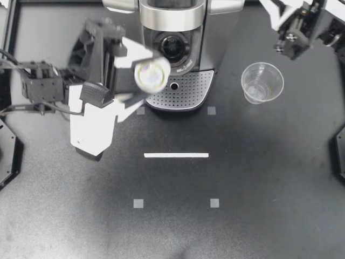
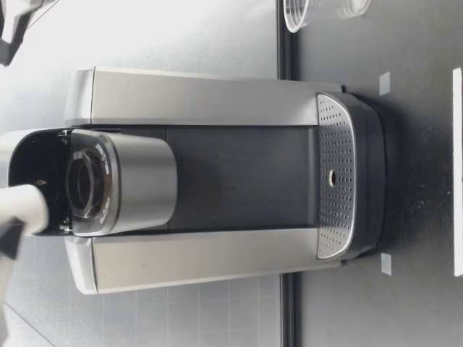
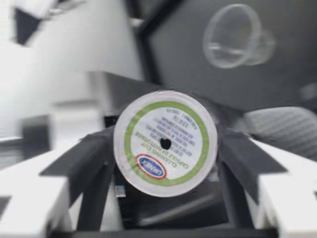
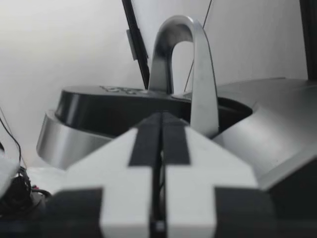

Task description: Place the coffee capsule inside the capsule container, then place the cup onto the center of the cup tray, then push the 'Hot Water' and 'Travel Mug' buttons.

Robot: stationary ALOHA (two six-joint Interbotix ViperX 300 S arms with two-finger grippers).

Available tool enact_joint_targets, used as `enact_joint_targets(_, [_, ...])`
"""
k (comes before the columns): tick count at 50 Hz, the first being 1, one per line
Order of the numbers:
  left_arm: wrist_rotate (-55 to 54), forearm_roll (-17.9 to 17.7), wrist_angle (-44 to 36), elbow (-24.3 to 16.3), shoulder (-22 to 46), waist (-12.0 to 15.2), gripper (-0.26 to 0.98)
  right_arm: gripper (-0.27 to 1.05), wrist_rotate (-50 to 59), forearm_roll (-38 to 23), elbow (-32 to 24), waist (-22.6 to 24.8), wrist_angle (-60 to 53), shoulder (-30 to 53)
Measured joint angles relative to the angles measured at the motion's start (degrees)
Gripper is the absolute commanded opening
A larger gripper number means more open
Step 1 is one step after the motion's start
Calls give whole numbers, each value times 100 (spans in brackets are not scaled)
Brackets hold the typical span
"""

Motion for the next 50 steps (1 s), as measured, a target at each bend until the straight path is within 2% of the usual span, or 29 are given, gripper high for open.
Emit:
enact_joint_targets(7, [-18, 457, 0, -35, 62, -149, 52, 8, -9, 0, 97, 9, 44, -97])
enact_joint_targets(36, [-668, 1371, 352, -53, 536, -158, 52, 8, 0, 0, 211, 9, 44, -176])
enact_joint_targets(50, [-940, 1521, 413, -53, 694, -114, 52, 8, -9, 0, 220, 0, 44, -176])
